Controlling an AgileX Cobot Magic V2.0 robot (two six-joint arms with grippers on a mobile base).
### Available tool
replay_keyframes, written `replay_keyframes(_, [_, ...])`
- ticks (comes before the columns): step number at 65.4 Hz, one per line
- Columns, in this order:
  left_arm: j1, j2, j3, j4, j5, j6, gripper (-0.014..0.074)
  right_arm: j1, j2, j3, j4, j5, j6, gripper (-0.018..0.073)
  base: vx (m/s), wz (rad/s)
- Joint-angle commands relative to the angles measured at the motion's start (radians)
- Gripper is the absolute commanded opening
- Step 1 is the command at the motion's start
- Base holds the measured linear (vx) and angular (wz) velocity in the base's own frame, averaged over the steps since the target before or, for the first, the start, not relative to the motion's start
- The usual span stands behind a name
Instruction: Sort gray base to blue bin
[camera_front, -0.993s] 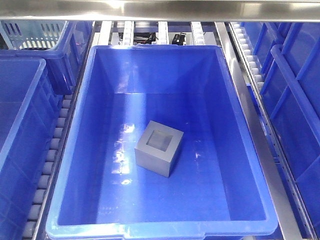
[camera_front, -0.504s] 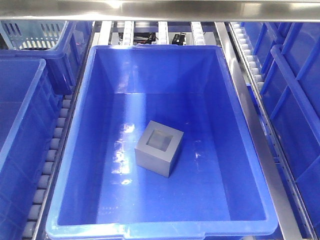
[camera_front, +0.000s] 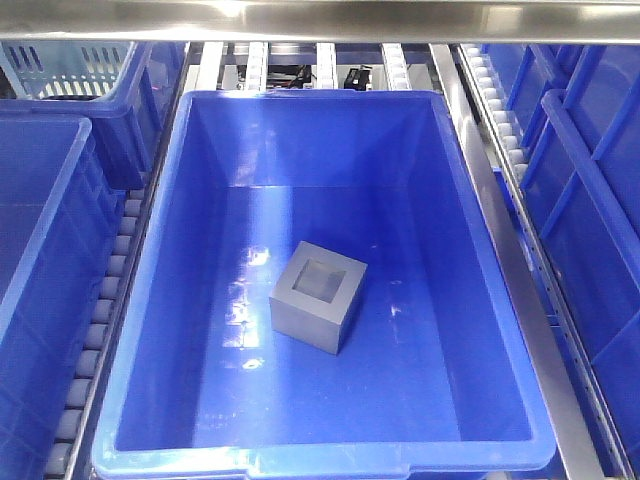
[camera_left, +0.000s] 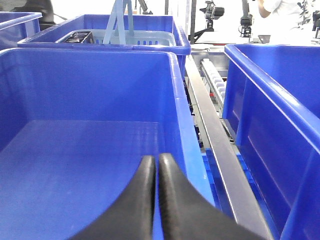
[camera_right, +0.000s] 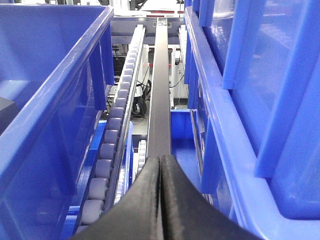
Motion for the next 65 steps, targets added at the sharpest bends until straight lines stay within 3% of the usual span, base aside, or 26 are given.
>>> replay_keyframes(1, [0.003, -0.018, 0.031, -0.002, -0.074, -0.011, -0.0006, -0.005, -0.011, 0.014, -0.006, -0.074, -0.005, -0.0009, 0.0, 0.0])
replay_keyframes(65, [0.003, -0.018, 0.03, -0.002, -0.074, -0.011, -0.0006, -0.005, -0.011, 0.014, -0.006, -0.074, -0.005, -0.0009, 0.0, 0.0])
